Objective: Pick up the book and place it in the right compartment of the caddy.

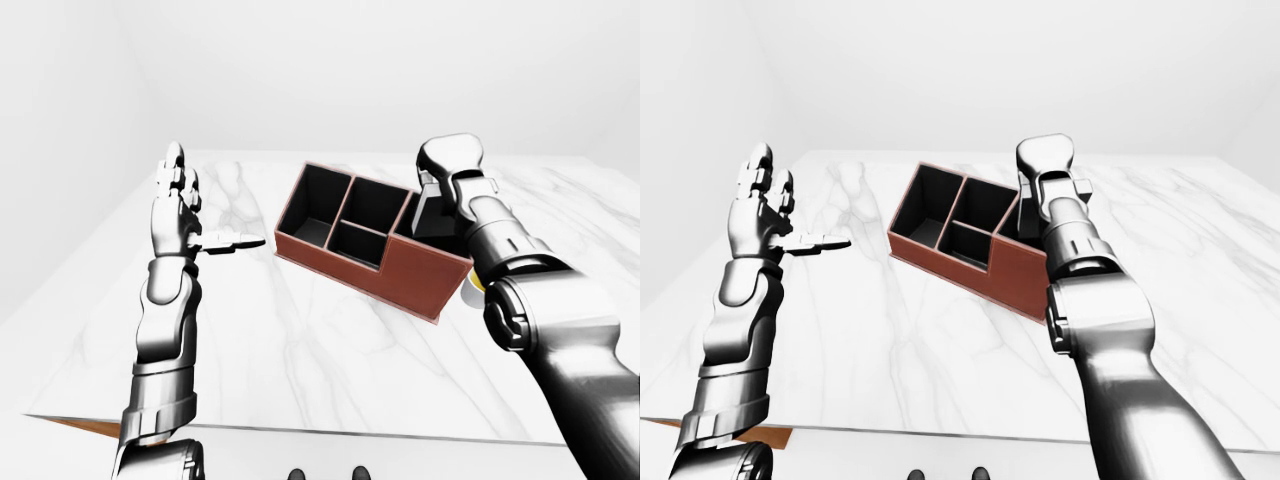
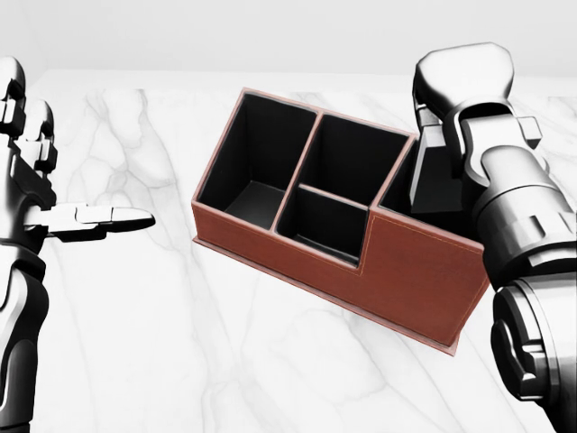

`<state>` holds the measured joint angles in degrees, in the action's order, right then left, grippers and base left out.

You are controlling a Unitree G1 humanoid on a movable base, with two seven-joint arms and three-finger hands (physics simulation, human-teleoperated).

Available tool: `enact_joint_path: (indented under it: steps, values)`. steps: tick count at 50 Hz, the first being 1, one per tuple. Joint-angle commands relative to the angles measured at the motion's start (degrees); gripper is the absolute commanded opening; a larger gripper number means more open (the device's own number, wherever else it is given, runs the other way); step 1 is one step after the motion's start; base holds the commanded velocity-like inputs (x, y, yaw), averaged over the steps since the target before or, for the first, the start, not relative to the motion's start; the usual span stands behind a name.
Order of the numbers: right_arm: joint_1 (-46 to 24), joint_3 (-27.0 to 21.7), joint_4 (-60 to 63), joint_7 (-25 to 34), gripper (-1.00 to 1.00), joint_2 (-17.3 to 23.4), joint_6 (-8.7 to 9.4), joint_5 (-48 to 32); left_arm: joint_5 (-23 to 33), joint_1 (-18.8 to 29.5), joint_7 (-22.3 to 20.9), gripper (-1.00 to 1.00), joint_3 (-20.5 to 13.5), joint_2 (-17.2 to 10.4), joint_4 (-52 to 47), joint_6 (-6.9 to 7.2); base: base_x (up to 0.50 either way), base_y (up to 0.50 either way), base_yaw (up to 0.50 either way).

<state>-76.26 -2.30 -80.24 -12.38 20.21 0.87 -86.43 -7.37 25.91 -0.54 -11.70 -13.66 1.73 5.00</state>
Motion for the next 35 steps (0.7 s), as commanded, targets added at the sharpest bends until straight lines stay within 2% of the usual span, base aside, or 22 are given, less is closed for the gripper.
enact_joint_path:
  steps: [1,35]
  values:
    - [-0.57,1.07,0.81,-0.7,-1.0,-0.27,0.67,-0.68,-0.09,-0.04,-0.19,1.0,-0.15,-0.07,1.01,0.0,0.0,0.0,0.0]
    - [1.02,-0.13,0.47,-0.31,-1.0,-1.44,2.95,-1.75,-0.93,-1.13,-0.83,1.0,-0.49,-0.15,1.87,0.0,0.0,0.0,0.0]
